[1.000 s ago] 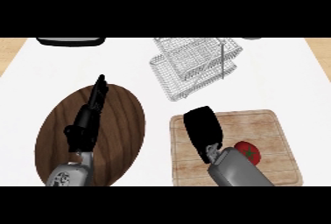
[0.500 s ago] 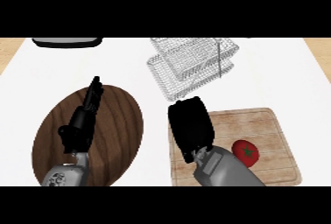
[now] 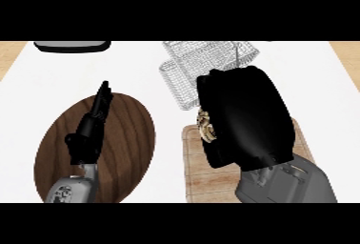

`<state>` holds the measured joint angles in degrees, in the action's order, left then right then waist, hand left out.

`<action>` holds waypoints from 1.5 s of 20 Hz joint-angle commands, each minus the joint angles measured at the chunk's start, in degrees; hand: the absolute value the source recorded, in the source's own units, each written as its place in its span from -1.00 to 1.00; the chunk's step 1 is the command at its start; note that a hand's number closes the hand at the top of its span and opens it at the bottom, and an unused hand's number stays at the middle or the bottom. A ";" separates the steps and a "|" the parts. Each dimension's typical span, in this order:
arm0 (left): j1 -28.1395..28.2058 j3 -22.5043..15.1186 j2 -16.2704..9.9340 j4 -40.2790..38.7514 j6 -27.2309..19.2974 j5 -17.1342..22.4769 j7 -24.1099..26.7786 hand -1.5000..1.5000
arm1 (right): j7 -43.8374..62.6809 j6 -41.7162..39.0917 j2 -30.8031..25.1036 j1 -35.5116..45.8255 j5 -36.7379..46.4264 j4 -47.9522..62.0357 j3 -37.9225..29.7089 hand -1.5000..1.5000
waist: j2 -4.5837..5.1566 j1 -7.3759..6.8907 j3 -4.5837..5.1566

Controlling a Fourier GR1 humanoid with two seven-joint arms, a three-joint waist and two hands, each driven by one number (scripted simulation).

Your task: Pick the cupcake from the cutting board and place it in the tiered basket

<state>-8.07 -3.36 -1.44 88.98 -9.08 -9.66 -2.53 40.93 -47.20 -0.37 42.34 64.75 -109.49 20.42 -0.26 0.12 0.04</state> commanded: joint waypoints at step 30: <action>-3.93 1.49 0.11 -3.38 0.67 0.85 -0.06 0.00 | -13.37 24.57 -10.06 28.76 -5.65 48.82 -18.28 1.00 | 0.62 -0.81 0.00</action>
<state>-10.07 -3.58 -1.15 88.97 -8.89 -10.02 -3.83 32.74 -26.84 -7.92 71.39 57.44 -66.64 2.20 0.24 -0.83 0.04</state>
